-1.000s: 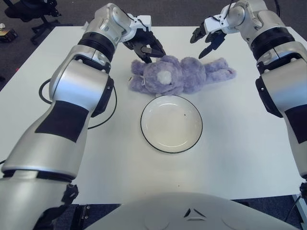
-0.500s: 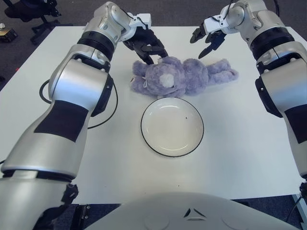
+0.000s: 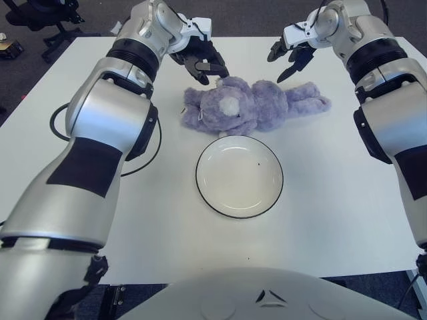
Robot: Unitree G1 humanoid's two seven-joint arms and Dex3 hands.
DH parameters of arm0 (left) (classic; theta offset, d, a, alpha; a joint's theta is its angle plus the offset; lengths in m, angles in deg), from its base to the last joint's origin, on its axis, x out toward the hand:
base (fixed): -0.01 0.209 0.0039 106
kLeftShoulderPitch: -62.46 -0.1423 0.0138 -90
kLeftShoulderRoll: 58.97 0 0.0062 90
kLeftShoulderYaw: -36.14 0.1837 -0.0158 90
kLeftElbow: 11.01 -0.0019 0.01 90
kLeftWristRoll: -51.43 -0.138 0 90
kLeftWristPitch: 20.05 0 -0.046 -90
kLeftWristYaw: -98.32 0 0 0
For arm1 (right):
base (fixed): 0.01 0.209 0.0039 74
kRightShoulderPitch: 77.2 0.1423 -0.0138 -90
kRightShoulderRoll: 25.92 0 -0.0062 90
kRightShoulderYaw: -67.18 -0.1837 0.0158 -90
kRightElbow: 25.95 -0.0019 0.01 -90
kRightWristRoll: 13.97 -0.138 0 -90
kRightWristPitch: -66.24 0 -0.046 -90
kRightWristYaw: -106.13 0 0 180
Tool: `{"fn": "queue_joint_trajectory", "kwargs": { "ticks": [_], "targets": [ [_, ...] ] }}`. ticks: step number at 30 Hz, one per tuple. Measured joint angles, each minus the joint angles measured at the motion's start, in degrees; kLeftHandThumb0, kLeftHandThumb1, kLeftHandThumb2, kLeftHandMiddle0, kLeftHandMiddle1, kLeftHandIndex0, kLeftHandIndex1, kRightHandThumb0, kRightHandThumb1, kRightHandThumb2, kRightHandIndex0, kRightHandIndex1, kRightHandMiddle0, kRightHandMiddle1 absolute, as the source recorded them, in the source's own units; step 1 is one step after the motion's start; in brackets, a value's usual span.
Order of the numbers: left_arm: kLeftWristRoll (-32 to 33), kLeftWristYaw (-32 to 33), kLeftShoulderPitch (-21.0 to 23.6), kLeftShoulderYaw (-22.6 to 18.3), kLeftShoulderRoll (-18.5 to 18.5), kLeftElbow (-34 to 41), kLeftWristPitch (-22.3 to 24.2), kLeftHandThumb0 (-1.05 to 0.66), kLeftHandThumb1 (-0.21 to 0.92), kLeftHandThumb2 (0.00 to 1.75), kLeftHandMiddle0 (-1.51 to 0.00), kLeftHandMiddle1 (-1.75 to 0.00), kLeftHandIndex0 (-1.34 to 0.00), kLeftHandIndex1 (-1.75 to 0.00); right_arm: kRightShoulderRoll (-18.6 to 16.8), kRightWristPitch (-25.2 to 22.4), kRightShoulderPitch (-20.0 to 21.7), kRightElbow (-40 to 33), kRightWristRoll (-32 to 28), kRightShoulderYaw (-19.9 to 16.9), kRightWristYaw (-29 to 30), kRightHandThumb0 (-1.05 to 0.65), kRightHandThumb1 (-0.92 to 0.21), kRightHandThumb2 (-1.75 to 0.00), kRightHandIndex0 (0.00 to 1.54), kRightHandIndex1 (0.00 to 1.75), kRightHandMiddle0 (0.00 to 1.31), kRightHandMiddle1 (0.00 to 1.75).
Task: Put the doll into the plate.
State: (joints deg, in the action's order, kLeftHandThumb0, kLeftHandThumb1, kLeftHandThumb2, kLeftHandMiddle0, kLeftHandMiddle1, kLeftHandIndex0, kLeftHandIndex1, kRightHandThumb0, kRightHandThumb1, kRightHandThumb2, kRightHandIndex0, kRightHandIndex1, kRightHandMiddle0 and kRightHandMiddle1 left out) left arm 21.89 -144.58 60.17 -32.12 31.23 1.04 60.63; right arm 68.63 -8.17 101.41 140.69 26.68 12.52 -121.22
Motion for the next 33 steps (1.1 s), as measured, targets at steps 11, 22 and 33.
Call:
{"fn": "queue_joint_trajectory", "kwargs": {
  "ticks": [11,22,33],
  "targets": [
    [-1.2,1.2,0.2,1.3,0.0,0.0,0.7,-0.73,0.92,0.57,-0.37,0.0,-0.4,-0.01,-1.9,-2.9,-3.0,0.0,-0.5,-0.1,-1.2,-0.88,-0.92,-0.16,0.16,0.0,0.08,0.0],
    [-2.4,2.2,0.5,2.2,-0.1,0.0,1.4,-0.75,0.92,0.54,-0.38,0.0,-0.42,-0.01,-2.1,1.7,-5.1,-0.2,-1.0,-0.1,-3.1,-0.88,-0.92,-0.15,0.15,0.0,0.08,0.0],
    [-2.5,2.5,0.8,2.2,-0.1,0.0,1.7,-0.74,0.92,0.51,-0.39,-0.01,-0.44,-0.02,-2.2,2.6,-6.4,-0.2,-1.9,-1.2,-4.4,-0.87,-0.92,-0.14,0.13,0.0,0.09,0.0]
  ]
}}
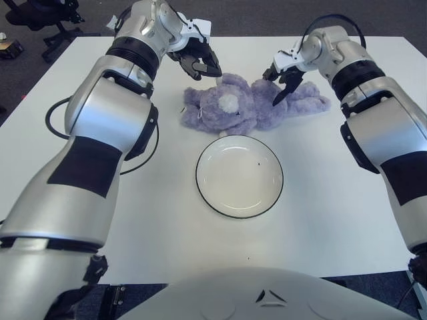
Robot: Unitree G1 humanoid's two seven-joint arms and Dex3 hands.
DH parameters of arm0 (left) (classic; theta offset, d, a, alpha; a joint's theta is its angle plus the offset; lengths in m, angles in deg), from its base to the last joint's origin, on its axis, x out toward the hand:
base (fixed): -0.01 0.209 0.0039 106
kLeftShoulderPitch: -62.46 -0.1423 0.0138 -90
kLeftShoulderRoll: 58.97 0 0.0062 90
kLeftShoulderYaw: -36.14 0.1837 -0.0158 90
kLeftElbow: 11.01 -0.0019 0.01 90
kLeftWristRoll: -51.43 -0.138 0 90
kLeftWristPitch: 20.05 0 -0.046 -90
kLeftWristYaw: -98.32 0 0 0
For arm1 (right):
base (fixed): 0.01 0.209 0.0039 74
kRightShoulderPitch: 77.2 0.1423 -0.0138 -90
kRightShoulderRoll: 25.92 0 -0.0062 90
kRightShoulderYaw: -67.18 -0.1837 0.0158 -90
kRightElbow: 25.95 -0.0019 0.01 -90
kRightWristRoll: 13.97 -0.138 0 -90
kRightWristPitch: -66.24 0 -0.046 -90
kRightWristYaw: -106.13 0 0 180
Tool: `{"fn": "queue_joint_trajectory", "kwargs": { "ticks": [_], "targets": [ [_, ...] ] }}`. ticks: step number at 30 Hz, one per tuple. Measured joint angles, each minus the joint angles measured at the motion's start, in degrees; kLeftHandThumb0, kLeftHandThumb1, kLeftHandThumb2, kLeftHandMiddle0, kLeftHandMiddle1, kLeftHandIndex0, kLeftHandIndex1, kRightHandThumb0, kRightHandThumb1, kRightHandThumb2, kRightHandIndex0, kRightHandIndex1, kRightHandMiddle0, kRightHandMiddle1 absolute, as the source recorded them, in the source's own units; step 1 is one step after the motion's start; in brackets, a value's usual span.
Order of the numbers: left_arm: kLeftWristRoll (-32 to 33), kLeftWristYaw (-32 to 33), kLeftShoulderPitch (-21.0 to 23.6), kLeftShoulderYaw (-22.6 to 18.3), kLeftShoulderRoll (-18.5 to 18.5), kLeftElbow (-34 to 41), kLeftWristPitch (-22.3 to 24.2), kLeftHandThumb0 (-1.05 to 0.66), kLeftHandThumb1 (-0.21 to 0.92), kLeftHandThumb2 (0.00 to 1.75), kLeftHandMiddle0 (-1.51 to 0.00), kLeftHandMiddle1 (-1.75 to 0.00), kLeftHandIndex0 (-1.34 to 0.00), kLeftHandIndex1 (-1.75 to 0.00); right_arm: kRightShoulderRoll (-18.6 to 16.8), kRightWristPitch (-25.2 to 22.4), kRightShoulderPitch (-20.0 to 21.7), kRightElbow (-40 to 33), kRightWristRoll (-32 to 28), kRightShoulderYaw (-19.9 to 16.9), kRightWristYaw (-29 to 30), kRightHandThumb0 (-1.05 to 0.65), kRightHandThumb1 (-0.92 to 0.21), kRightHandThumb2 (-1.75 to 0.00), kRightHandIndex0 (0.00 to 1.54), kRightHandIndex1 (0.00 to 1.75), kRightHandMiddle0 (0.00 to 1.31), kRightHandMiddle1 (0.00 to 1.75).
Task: Put the doll into the plate.
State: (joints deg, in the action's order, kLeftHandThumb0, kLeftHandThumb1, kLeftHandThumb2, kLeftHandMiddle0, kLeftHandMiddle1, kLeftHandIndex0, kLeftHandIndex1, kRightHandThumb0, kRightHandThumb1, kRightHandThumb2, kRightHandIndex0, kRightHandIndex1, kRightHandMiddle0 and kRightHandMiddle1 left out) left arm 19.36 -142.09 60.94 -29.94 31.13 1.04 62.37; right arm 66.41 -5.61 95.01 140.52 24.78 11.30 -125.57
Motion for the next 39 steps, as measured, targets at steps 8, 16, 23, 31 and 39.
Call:
{"fn": "queue_joint_trajectory", "kwargs": {
  "ticks": [8,16,23,31,39],
  "targets": [
    [0.0,0.1,0.0,0.0,0.0,0.0,0.1,-0.74,0.92,0.5,-0.4,-0.01,-0.45,-0.02,0.0,1.2,-0.6,0.0,-1.2,-1.3,-1.0,-0.86,-0.92,-0.13,0.12,0.0,0.1,0.01],
    [0.0,0.2,0.0,0.0,0.0,0.0,0.4,-0.74,0.92,0.48,-0.41,-0.01,-0.47,-0.03,0.0,1.9,-1.0,-0.2,-1.5,-1.7,-1.0,-0.78,-0.92,-0.12,0.15,0.01,0.15,0.03],
    [-0.1,0.4,0.0,0.0,0.0,0.0,0.6,-0.74,0.92,0.47,-0.42,-0.01,-0.47,-0.03,-0.1,2.2,-2.0,-0.3,-1.6,-2.1,-1.0,-0.77,-0.92,-0.12,0.16,0.01,0.16,0.03],
    [-0.2,0.6,0.0,0.3,0.0,0.0,0.7,-0.74,0.92,0.45,-0.42,-0.01,-0.48,-0.03,-0.5,0.6,-2.2,-0.4,-1.6,-2.3,-1.0,-0.75,-0.92,-0.11,0.17,0.01,0.16,0.03],
    [-0.2,0.7,0.0,0.6,0.0,0.0,0.8,-0.75,0.92,0.45,-0.42,0.0,-0.48,-0.02,-1.1,-0.9,-2.3,-0.5,-1.6,-2.5,-1.0,-0.75,-0.92,-0.11,0.18,0.01,0.17,0.03]
  ]
}}
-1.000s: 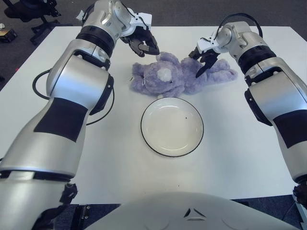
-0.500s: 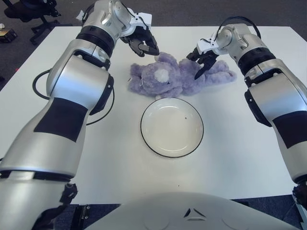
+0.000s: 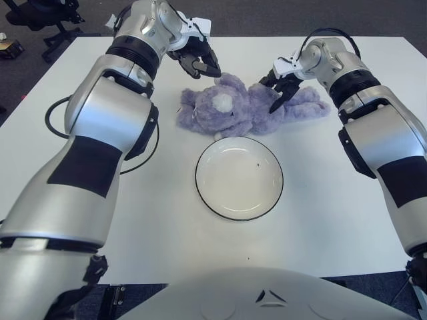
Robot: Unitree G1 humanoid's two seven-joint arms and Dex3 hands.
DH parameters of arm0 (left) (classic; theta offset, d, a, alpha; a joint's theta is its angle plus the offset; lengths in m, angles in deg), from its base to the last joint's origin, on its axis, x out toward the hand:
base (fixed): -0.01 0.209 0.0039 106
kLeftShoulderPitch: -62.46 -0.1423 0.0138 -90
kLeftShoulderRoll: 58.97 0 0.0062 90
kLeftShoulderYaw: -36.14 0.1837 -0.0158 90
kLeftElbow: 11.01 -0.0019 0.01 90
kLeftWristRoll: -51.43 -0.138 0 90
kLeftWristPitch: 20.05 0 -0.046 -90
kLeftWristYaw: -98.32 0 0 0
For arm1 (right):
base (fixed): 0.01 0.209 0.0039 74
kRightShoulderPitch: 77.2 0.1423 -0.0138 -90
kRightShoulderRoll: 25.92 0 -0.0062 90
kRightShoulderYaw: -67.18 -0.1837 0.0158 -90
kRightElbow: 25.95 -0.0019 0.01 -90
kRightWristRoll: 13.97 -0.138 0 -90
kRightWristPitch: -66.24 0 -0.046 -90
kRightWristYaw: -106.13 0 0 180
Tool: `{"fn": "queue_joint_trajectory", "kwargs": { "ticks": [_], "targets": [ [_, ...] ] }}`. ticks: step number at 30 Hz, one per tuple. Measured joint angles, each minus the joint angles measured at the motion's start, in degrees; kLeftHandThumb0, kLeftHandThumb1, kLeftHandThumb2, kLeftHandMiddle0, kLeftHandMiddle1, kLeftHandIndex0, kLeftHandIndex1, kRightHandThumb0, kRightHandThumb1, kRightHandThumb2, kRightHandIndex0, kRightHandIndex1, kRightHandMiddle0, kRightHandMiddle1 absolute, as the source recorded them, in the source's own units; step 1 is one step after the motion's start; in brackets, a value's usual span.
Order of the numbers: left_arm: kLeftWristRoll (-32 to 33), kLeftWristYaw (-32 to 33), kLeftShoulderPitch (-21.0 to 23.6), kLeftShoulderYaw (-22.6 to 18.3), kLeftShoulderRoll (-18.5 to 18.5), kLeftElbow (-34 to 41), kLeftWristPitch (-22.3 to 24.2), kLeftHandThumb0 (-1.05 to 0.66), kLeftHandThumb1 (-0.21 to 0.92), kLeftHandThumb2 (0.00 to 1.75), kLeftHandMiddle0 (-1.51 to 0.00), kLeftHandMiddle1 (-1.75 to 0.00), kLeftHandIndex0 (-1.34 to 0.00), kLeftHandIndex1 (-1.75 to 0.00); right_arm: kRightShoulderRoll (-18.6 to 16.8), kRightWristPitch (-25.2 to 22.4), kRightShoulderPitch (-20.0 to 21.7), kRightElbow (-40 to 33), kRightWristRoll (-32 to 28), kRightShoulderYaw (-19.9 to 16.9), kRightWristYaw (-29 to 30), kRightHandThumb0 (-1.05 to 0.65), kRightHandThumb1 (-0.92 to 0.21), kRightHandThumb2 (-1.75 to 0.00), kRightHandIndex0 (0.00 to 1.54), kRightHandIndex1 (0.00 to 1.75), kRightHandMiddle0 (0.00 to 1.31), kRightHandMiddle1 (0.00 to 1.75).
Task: Put the doll into the plate.
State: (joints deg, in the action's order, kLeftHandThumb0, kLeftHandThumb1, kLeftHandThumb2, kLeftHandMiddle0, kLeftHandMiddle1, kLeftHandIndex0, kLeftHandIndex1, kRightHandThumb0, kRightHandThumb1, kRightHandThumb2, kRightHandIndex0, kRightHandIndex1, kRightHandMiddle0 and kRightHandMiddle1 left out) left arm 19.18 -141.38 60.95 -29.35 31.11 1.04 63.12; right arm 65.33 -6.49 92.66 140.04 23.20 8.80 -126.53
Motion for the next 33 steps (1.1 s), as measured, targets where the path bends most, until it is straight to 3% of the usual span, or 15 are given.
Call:
{"fn": "queue_joint_trajectory", "kwargs": {
  "ticks": [1,3,6,9,14,19,20,24,26,27,28,30,33],
  "targets": [
    [0.0,0.0,0.0,0.0,0.0,0.0,0.0,-0.75,0.92,0.44,-0.42,0.0,-0.48,-0.02,0.0,-0.1,0.0,0.0,0.0,0.0,0.1,-0.62,-0.92,-0.09,0.4,0.07,0.36,0.11],
    [0.0,0.0,0.0,0.1,0.1,0.0,0.0,-0.75,0.92,0.44,-0.42,0.0,-0.49,-0.02,-0.5,-2.9,-0.5,-0.3,0.4,0.0,4.6,-0.49,-0.92,-0.07,0.68,0.12,0.58,0.2],
    [0.0,0.0,0.0,0.2,0.0,0.0,0.0,-0.75,0.92,0.44,-0.42,0.0,-0.49,-0.02,-1.8,-6.9,-1.5,-0.7,1.1,0.2,11.6,-0.42,-0.92,-0.06,0.84,0.17,0.69,0.25],
    [0.0,0.1,0.0,0.4,0.0,0.0,0.0,-0.75,0.92,0.44,-0.42,0.0,-0.49,-0.02,-2.9,-10.3,-3.0,-1.0,1.8,0.7,18.0,-0.4,-0.92,-0.06,0.9,0.18,0.73,0.27],
    [0.0,0.2,0.0,0.4,0.0,0.0,0.0,-0.75,0.92,0.44,-0.42,0.0,-0.49,-0.02,-3.4,-11.8,-4.2,-1.0,1.9,1.1,20.5,-0.39,-0.92,-0.06,0.93,0.18,0.75,0.27],
    [0.0,0.2,0.1,0.5,0.0,0.0,0.0,-0.75,0.92,0.47,-0.42,0.0,-0.49,-0.02,-4.1,-13.9,-4.6,-1.1,2.8,2.5,25.4,-0.36,-0.92,-0.11,0.9,0.18,0.67,0.25],
    [0.0,0.2,0.1,0.5,0.0,0.0,0.0,-0.76,0.92,0.47,-0.42,0.0,-0.49,-0.02,-4.3,-14.5,-4.8,-1.1,3.0,2.7,26.4,-0.36,-0.92,-0.12,0.87,0.23,0.64,0.32],
    [-0.1,0.2,0.2,0.6,0.0,0.0,-0.2,-0.75,0.92,0.49,-0.42,0.0,-0.49,-0.02,-4.7,-15.6,-5.6,-1.4,3.5,3.8,30.0,-0.34,-0.92,-0.14,0.7,0.66,0.49,0.71],
    [-0.1,0.2,0.3,0.7,0.0,0.0,-0.4,-0.75,0.92,0.5,-0.42,0.0,-0.49,-0.02,-4.8,-16.5,-6.3,-1.7,4.0,4.2,32.5,-0.33,-0.92,-0.14,0.67,0.75,0.46,0.79],
    [-0.1,0.2,0.3,0.7,0.0,0.0,-0.5,-0.75,0.92,0.51,-0.42,0.0,-0.5,-0.02,-4.8,-16.8,-6.6,-1.8,4.1,4.3,33.4,-0.21,-0.92,-0.15,0.66,0.96,0.47,0.95],
    [-0.1,0.2,0.4,0.7,0.0,0.0,-0.6,-0.75,0.92,0.52,-0.42,0.0,-0.5,-0.02,-4.9,-17.3,-7.0,-1.9,4.1,4.4,34.9,-0.17,-0.92,-0.16,0.65,1.04,0.46,1.01],
    [-0.2,0.2,0.4,0.7,0.0,0.0,-0.8,-0.75,0.92,0.54,-0.42,0.0,-0.5,-0.02,-5.1,-18.2,-7.7,-2.0,4.1,4.5,38.4,-0.08,-0.76,-0.47,0.62,1.32,0.46,1.19],
    [-0.2,0.3,0.5,0.8,0.1,0.0,-1.0,-0.75,0.92,0.54,-0.42,0.0,-0.5,-0.02,-5.3,-19.1,-8.9,-2.2,4.1,4.5,43.1,-0.03,-0.67,-0.65,0.6,1.45,0.46,1.29]
  ]
}}
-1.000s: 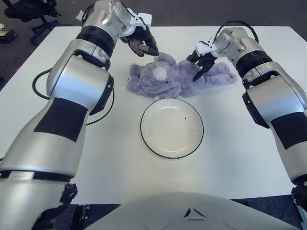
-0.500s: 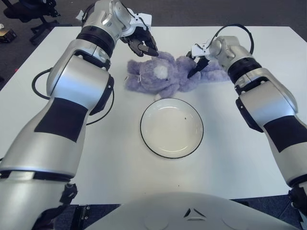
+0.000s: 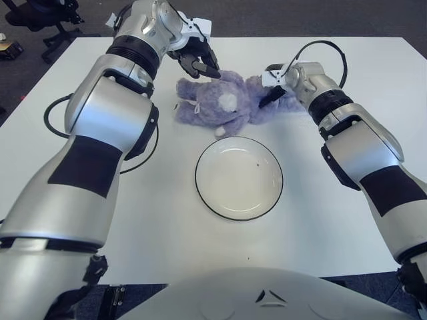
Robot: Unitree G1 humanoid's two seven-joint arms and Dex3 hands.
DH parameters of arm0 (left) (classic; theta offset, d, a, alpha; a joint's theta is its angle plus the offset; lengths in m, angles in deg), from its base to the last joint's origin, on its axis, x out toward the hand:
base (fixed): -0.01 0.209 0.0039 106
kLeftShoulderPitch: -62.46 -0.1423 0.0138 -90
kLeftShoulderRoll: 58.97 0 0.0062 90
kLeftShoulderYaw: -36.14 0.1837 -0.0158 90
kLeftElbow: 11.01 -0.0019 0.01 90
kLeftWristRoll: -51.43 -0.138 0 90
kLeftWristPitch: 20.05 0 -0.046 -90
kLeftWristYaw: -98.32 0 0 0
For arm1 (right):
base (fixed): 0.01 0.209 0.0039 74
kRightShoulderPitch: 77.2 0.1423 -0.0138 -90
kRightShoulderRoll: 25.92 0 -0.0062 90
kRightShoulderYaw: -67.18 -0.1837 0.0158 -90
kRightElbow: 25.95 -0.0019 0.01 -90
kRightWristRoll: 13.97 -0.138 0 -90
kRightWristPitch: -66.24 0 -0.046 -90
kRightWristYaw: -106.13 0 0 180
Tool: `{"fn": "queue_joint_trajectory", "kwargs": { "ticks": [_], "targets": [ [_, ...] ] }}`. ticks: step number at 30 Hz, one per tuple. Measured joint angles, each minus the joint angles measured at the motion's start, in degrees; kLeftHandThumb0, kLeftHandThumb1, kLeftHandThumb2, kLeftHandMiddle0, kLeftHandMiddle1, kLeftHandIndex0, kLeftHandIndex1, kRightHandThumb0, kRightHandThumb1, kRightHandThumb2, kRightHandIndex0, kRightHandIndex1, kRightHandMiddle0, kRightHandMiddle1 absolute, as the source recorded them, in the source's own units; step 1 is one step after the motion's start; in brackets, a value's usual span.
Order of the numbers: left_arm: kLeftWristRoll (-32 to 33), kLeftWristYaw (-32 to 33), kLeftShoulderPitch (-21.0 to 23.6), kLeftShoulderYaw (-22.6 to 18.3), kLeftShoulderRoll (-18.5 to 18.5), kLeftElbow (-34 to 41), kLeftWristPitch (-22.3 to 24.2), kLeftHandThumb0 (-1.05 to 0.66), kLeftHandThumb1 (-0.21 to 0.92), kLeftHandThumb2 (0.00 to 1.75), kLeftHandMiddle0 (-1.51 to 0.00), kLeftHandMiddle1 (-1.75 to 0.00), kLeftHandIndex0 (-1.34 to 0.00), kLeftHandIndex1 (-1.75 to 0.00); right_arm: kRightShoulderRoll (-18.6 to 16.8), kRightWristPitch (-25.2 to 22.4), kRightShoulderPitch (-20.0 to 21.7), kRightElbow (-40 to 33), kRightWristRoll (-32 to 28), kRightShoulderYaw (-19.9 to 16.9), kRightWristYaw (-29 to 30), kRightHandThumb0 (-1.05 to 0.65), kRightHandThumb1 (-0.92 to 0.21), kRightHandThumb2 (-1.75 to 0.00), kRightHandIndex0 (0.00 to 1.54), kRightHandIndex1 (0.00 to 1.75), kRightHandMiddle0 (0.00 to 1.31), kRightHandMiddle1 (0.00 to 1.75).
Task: Put the doll into the plate.
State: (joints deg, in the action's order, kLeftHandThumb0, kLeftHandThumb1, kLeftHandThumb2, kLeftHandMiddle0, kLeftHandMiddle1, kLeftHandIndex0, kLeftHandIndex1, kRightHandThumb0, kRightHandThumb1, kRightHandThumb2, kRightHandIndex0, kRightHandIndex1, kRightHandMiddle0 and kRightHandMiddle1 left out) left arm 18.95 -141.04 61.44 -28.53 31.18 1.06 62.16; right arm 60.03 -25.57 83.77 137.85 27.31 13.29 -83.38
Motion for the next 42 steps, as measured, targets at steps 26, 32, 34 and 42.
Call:
{"fn": "queue_joint_trajectory", "kwargs": {
  "ticks": [26,32,34,42],
  "targets": [
    [-0.3,7.4,0.1,0.5,0.2,0.6,-1.4,-0.71,0.92,0.59,-0.43,-0.01,-0.49,-0.01,3.4,13.4,-6.9,0.1,-4.6,-7.6,13.8,0.0,-0.27,-1.34,0.69,1.64,0.42,1.75],
    [-0.4,21.4,-1.1,0.3,0.9,1.7,-5.8,-0.69,0.92,0.64,-0.57,-0.03,-0.55,-0.03,3.5,15.6,-7.0,0.1,-4.7,-8.2,14.7,0.0,-0.28,-1.34,0.67,1.65,0.41,1.75],
    [-0.8,26.4,-1.6,0.3,0.9,1.8,-6.6,-0.68,0.92,0.69,-0.63,-0.04,-0.6,-0.05,3.6,16.5,-7.2,0.0,-4.7,-8.3,15.3,0.0,-0.28,-1.34,0.67,1.66,0.41,1.75],
    [-1.1,45.0,-3.8,-1.4,0.9,1.8,-7.2,-0.6,0.92,0.77,-0.76,-0.04,-0.69,-0.08,4.3,19.0,-8.1,-0.6,-4.2,-8.3,19.6,0.0,-0.3,-1.32,0.65,1.67,0.4,1.75]
  ]
}}
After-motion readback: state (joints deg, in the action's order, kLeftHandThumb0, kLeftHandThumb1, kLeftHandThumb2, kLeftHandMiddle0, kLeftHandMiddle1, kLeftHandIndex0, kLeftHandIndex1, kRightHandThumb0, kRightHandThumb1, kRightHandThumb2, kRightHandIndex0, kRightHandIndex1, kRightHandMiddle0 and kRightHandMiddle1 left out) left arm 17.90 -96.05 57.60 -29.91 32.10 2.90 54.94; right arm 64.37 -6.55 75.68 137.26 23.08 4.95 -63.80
